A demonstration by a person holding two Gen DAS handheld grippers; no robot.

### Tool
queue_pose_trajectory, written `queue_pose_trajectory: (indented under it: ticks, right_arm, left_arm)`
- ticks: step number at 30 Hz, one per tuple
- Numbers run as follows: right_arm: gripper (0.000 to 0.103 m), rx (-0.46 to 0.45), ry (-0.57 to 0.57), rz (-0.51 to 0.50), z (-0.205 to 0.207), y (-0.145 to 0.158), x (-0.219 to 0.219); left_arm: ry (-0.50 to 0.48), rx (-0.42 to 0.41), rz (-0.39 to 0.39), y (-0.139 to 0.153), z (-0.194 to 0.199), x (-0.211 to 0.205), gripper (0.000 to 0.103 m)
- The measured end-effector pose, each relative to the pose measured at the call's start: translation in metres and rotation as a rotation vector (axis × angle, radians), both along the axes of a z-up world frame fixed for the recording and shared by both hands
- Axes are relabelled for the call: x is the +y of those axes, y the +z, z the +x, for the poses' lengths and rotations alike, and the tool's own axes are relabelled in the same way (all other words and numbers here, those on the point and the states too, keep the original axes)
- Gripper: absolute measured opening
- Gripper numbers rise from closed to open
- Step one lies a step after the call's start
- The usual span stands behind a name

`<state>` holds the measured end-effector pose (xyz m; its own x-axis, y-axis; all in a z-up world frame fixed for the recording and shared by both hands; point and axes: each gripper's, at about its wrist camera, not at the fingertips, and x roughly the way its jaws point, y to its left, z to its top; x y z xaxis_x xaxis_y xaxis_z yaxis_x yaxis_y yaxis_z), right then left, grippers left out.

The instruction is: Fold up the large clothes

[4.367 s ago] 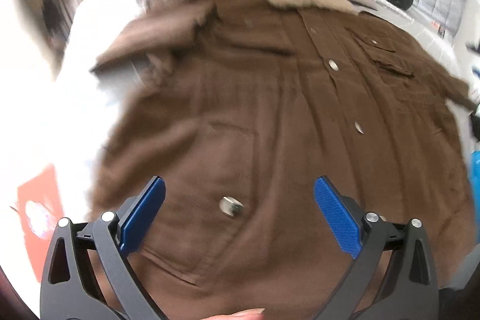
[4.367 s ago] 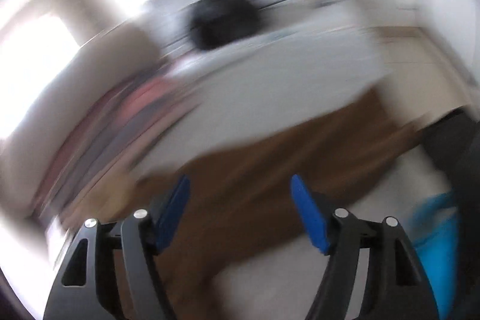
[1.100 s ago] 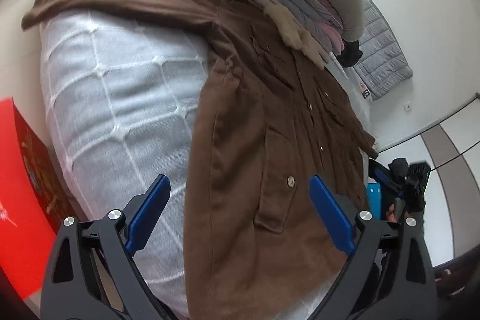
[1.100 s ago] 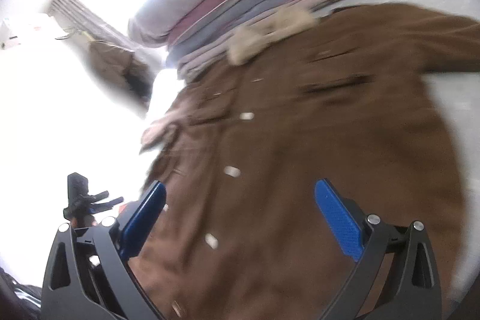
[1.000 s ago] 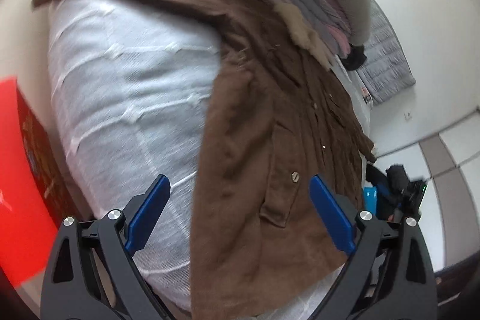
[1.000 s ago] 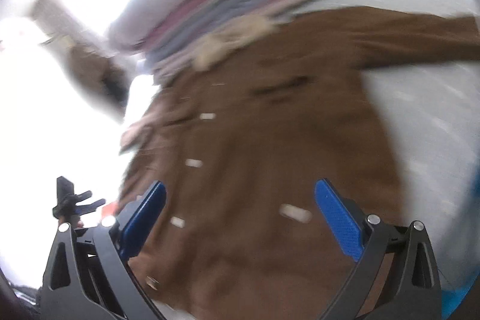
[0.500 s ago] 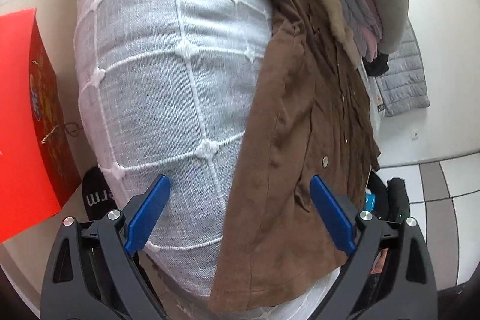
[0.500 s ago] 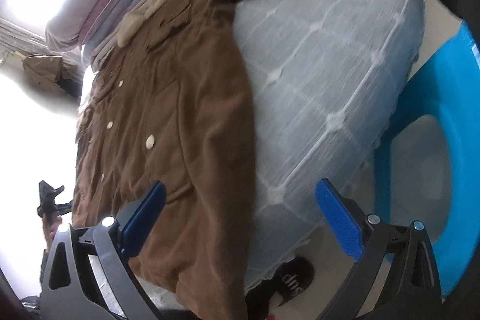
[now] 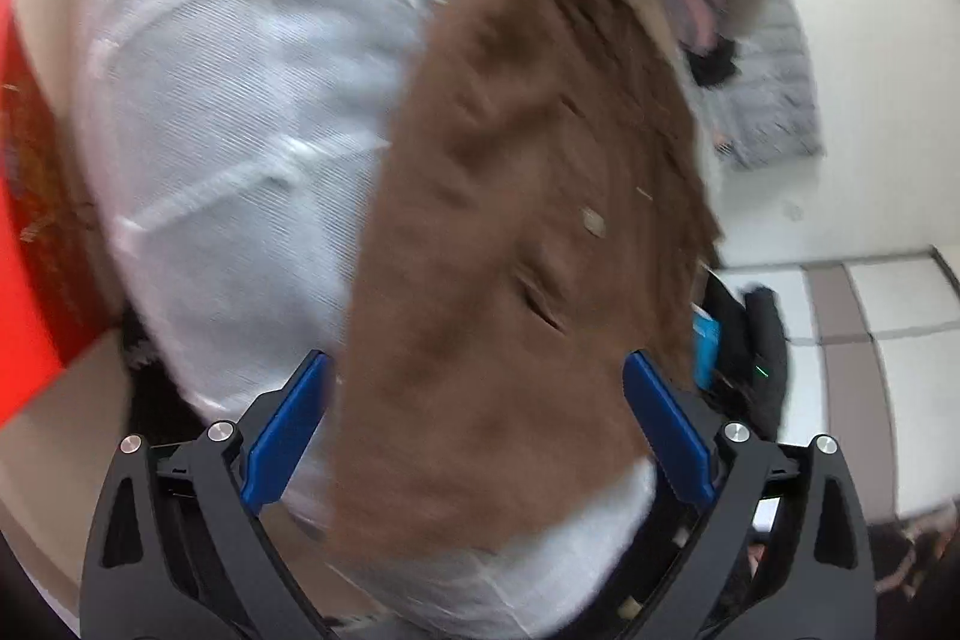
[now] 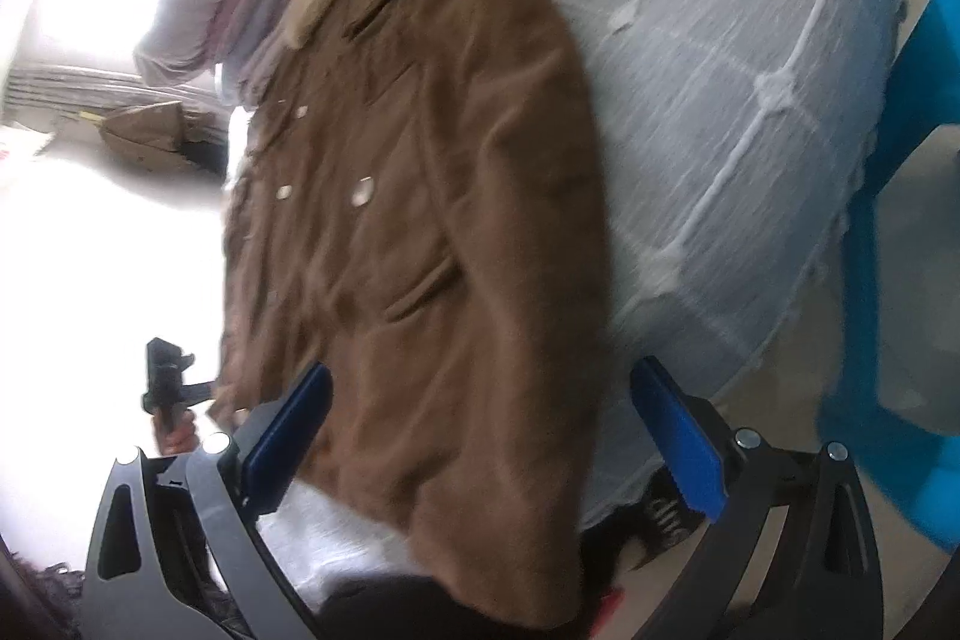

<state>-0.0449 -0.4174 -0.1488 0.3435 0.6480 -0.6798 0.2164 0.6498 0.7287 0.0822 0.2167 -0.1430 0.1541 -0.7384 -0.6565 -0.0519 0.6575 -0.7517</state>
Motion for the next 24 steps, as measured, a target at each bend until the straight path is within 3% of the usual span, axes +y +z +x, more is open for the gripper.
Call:
queue_pose_trajectory:
  ticks: [2, 5, 10, 12, 15, 17, 19, 21, 22, 23, 24]
  right_arm:
    - [0.096, -0.016, 0.009, 0.096, -0.002, 0.001, 0.001]
    - [0.096, -0.024, 0.009, 0.14, -0.004, 0.001, 0.002]
    - [0.096, -0.043, 0.021, 0.203, -0.007, 0.002, 0.003]
    - [0.096, -0.059, 0.05, 0.203, -0.008, 0.006, 0.007]
    - [0.096, -0.026, 0.052, 0.164, -0.007, 0.001, 0.007]
    - [0.095, -0.022, 0.034, 0.146, -0.004, -0.002, 0.01]
    - [0.087, -0.024, 0.032, 0.105, -0.006, -0.001, 0.013]
    - [0.049, -0.007, 0.014, 0.037, -0.01, -0.001, 0.015]
    - [0.039, -0.007, 0.004, 0.036, -0.013, -0.003, 0.013]
    - [0.021, -0.007, -0.013, 0.033, -0.017, -0.003, 0.01]
    - [0.019, -0.008, -0.026, 0.025, -0.02, -0.002, 0.008]
  left_arm:
    - [-0.04, -0.021, 0.004, 0.005, -0.006, -0.011, 0.093]
    - [-0.069, -0.003, 0.022, 0.003, -0.008, -0.017, 0.093]
    - [-0.107, 0.009, -0.064, 0.006, -0.017, -0.02, 0.092]
    - [-0.131, -0.016, -0.078, 0.012, -0.022, -0.026, 0.092]
    - [-0.174, 0.016, 0.048, -0.003, -0.02, -0.039, 0.092]
    - [-0.124, 0.031, 0.022, -0.007, -0.017, -0.037, 0.092]
    - [-0.115, 0.023, 0.028, -0.005, -0.016, -0.034, 0.092]
    - [-0.136, -0.007, 0.096, -0.001, -0.02, -0.036, 0.079]
    - [-0.128, -0.007, 0.118, -0.001, -0.021, -0.035, 0.064]
    - [-0.119, -0.006, 0.128, -0.001, -0.021, -0.033, 0.036]
    - [-0.114, -0.002, 0.114, -0.002, -0.021, -0.03, 0.023]
